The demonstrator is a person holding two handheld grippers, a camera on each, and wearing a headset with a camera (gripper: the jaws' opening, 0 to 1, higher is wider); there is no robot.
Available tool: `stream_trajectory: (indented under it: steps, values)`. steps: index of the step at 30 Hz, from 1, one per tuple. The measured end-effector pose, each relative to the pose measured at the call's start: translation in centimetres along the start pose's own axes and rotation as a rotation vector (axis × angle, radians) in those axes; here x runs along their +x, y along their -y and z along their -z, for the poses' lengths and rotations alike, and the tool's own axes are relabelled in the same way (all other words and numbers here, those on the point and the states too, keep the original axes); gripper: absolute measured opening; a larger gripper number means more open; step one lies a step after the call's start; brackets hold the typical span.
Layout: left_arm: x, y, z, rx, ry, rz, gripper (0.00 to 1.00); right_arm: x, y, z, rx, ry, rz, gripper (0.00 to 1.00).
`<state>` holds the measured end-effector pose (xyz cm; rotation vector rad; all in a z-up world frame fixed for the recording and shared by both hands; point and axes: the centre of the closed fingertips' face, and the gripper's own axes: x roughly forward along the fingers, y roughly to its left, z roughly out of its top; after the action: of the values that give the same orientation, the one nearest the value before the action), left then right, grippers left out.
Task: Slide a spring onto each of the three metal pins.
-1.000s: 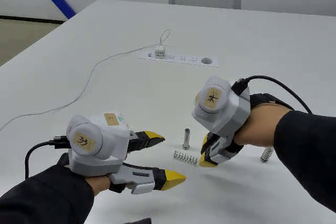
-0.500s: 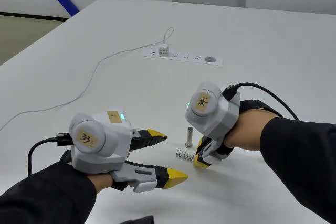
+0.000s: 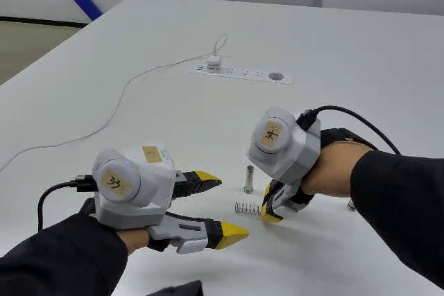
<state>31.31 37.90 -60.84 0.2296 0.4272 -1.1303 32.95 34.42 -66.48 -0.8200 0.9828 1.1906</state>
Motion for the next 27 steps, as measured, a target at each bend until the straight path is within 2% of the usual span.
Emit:
stream_trajectory:
  steps: [5,14,19,27]
  values:
    - [0.2,0.5,0.2,0.016,-0.01,0.018,0.54,-1.6,-0.7,0.0,-0.016,0.009,-0.008,0.11]
    - [0.6,1.9,0.2,0.064,-0.016,0.077,0.4,-4.8,-3.1,-1.0,-0.072,0.049,-0.053,0.11]
    - [0.7,2.7,0.1,0.095,-0.014,0.106,0.3,-5.2,-3.9,-1.5,-0.103,0.053,-0.066,0.11]
    - [0.7,3.2,0.0,0.127,-0.016,0.129,0.21,-5.1,-4.8,-1.5,-0.144,0.045,-0.095,0.11]
